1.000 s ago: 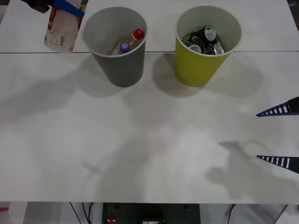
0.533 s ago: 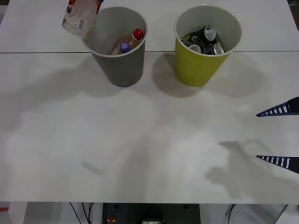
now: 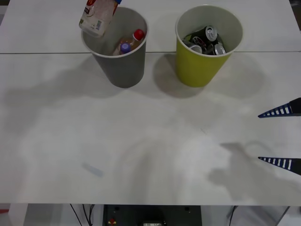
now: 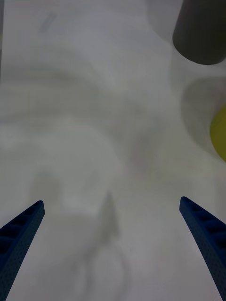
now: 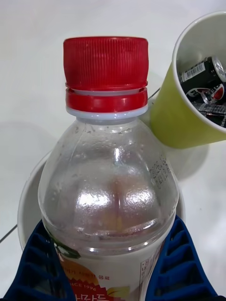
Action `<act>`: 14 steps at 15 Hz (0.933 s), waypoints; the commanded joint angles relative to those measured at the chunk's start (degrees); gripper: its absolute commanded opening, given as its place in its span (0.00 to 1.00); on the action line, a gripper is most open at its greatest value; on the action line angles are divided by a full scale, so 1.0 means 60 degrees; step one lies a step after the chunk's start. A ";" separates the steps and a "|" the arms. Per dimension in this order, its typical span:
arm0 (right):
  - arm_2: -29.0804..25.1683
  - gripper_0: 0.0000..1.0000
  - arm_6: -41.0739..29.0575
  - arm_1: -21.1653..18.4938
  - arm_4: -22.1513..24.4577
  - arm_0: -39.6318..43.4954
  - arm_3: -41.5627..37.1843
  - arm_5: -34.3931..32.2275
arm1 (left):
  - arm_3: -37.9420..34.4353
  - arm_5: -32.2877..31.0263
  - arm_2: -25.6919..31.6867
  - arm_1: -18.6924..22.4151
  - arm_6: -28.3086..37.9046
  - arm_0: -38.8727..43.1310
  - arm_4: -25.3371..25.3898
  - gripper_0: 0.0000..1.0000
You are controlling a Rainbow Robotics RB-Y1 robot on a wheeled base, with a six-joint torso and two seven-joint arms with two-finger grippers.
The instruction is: Put the can into the green bin and the plastic bottle into the gray bin
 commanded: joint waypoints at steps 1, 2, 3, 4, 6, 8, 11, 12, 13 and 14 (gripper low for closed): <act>0.0000 1.00 0.0000 0.0000 0.0000 0.0000 0.0000 0.0000 | -0.0001 0.0002 0.0049 -0.0022 0.0004 0.0001 0.0051 0.39; 0.0000 1.00 0.0000 0.0000 0.0000 0.0000 0.0000 0.0000 | -0.0001 0.0002 0.0049 -0.0022 -0.0010 0.0001 0.0168 0.92; 0.0000 1.00 0.0000 0.0000 0.0000 0.0000 0.0000 0.0000 | -0.0001 0.0002 0.0049 -0.0022 -0.0025 0.0001 0.0227 1.00; 0.0000 1.00 0.0000 0.0000 0.0000 0.0000 0.0000 0.0000 | -0.0001 0.0002 0.0049 -0.0007 -0.0039 0.0016 0.0271 1.00; 0.0000 1.00 0.0000 0.0000 0.0000 0.0000 0.0000 0.0000 | -0.0001 0.0002 0.0049 0.0213 -0.0083 0.0089 0.0608 1.00; 0.0000 1.00 0.0000 0.0000 0.0000 0.0000 0.0000 0.0000 | -0.0016 0.0002 0.0049 0.0784 -0.0508 0.0455 0.1502 1.00; 0.0000 1.00 0.0000 0.0000 0.0000 0.0000 0.0000 0.0000 | -0.0821 0.0002 0.0049 0.1751 -0.0816 0.1334 0.2615 1.00; 0.0000 1.00 0.0000 0.0000 0.0000 0.0000 0.0000 0.0000 | -0.1290 0.0002 0.0049 0.2161 -0.0874 0.1730 0.3069 1.00; 0.0000 1.00 0.0000 0.0000 0.0000 0.0000 0.0000 0.0000 | -0.1612 0.0002 0.0108 0.2454 -0.0933 0.2052 0.3391 1.00; 0.0000 1.00 0.0000 0.0000 0.0000 0.0000 0.0000 0.0000 | -0.1935 0.0002 0.0196 0.2761 -0.1006 0.2418 0.3684 1.00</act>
